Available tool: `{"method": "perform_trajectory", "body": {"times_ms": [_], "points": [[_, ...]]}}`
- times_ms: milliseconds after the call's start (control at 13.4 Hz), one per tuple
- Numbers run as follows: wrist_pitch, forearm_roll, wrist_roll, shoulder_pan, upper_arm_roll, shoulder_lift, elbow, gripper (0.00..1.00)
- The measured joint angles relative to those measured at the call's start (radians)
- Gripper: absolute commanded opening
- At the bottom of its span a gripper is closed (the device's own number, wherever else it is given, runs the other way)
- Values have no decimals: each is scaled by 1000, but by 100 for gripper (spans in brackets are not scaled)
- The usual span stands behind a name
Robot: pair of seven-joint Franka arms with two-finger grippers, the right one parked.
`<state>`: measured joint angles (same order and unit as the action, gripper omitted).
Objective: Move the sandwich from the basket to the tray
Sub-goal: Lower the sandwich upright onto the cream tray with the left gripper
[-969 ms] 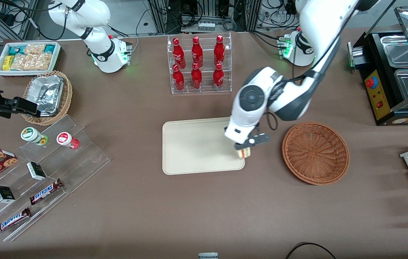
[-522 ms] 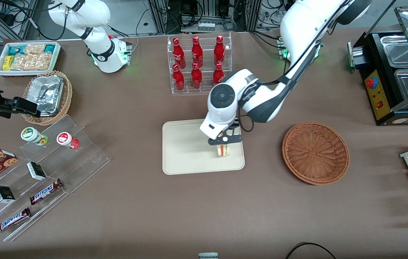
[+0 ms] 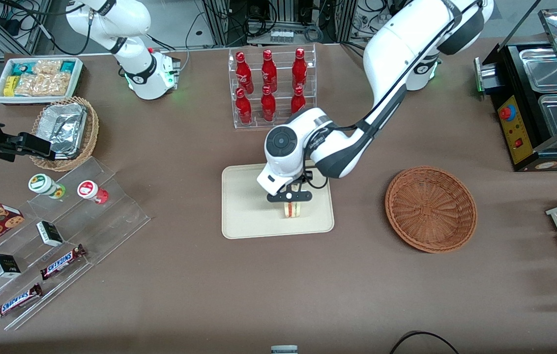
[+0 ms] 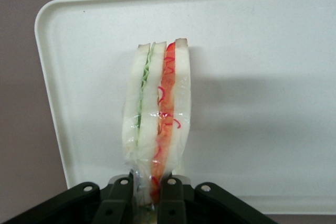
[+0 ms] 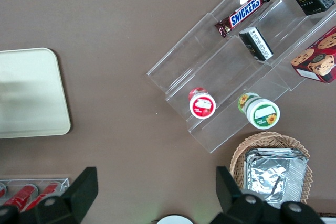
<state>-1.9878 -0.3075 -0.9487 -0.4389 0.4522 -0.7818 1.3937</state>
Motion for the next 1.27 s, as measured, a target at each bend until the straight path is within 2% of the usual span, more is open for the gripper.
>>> {"method": "perform_trajectory", "body": {"times_ms": [298,969,1043,1118,1193,1267], "points": [[0,-3,-9,-16,-1,-47,-48,0],[0,-3,-57,-39,-11,-55,-54,0],[0,-3,-59,-39,-12,-57,-54,11],[0,-3,-60,-39,-12,-60,-54,58],[0,-3,-60,-39,-13,-62,-54,100],[0,-3,-60,-39,-13,-64,-54,100]]}}
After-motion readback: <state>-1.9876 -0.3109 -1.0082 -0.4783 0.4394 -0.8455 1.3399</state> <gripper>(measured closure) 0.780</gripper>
